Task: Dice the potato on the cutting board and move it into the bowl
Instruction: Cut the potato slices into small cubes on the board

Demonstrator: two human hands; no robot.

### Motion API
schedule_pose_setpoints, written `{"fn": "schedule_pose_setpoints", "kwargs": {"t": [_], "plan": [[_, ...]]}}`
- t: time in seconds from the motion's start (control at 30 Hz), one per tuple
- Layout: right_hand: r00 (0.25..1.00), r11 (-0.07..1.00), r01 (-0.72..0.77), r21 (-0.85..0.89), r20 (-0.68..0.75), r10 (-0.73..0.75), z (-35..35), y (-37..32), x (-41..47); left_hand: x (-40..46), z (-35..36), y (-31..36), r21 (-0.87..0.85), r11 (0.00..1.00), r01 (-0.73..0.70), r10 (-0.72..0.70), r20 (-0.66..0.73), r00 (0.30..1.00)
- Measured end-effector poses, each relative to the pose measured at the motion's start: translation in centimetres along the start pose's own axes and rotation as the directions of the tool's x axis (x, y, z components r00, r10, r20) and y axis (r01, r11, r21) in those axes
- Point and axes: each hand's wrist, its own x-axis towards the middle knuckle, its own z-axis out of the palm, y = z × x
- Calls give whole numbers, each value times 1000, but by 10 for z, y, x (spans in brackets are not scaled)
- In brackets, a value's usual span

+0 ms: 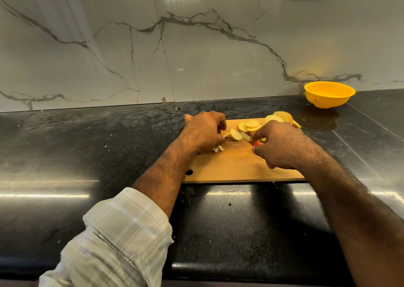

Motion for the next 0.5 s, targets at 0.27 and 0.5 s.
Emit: {"fn": "schedule_pose_setpoints", "kwargs": {"t": [0.27, 0.5], "plan": [[1000, 1000, 20, -16, -1, -20, 0, 0, -1, 11, 10, 7, -1, 1000, -28, 28, -78, 997], [1000, 1000, 9, -21, 18, -9, -2, -1, 0, 10, 10, -2, -108, 992, -62, 54, -68, 996]]}}
